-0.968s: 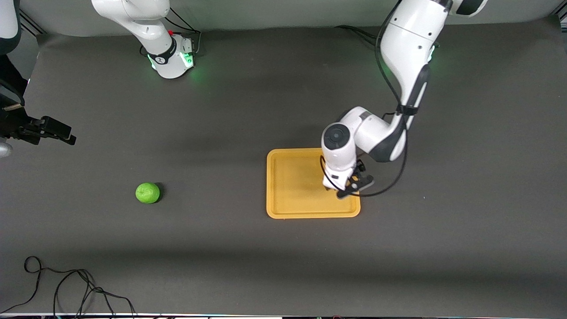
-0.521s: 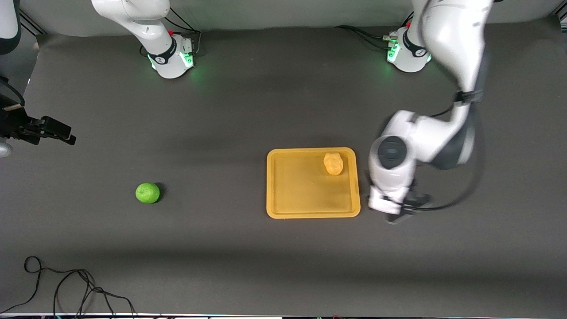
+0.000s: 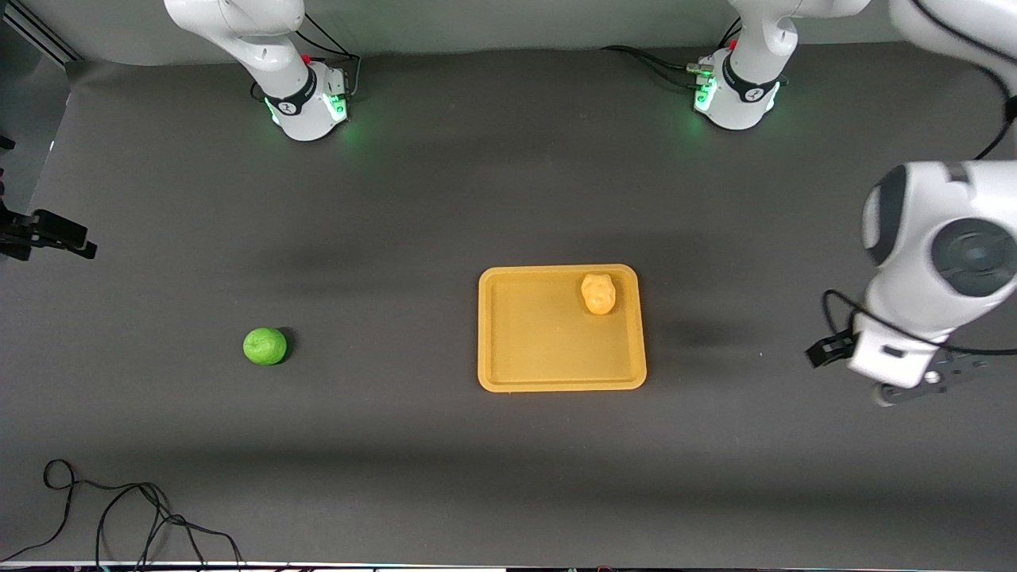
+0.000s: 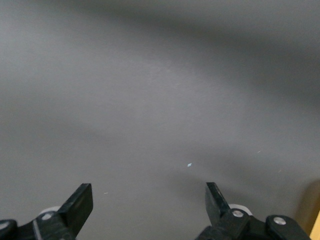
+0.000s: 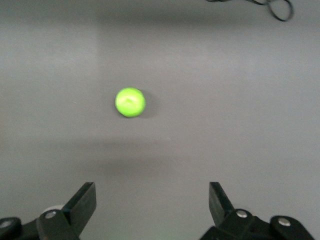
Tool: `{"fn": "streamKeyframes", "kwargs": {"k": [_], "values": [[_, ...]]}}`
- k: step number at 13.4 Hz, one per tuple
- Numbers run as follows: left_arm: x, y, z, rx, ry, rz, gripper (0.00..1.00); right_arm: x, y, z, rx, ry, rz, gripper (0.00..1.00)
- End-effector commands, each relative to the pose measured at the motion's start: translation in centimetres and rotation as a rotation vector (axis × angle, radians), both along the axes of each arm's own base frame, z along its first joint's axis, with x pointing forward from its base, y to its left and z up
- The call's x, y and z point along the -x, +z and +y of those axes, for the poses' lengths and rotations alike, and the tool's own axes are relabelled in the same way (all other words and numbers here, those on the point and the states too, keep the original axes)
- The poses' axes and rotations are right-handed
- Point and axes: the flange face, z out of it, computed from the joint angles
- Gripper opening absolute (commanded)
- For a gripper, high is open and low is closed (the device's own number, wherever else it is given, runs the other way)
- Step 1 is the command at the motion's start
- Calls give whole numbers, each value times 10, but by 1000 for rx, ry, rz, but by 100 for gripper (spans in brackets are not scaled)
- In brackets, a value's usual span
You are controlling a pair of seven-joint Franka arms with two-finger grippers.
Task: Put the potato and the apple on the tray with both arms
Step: 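Retract the left gripper while the right gripper reaches the green apple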
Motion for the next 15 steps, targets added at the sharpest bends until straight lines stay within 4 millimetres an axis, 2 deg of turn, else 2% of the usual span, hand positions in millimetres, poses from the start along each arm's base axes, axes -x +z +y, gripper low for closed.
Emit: {"fn": "streamKeyframes", "kwargs": {"k": [1, 3, 5, 7, 9, 13, 15], "values": [[18, 38, 29, 31, -52, 30, 100, -8, -31, 37, -28, 50, -46, 100], [27, 57, 41, 70, -60, 27, 100, -12, -80, 65, -24, 63, -84, 100], [34, 74, 38, 117, -54, 10, 100, -10, -148, 80, -19, 46, -99, 100], [43, 91, 43, 198, -32, -1, 100, -13, -208, 79, -6, 41, -137, 100], [46, 97, 50, 215, -56, -2, 100, -14, -261, 76, 8, 34, -163, 100], [50, 111, 56, 220, -98, -21, 100, -18, -330, 71, 28, 26, -180, 100], [52, 112, 53, 219, -118, -11, 100, -16, -355, 71, 31, 28, -153, 100]]}}
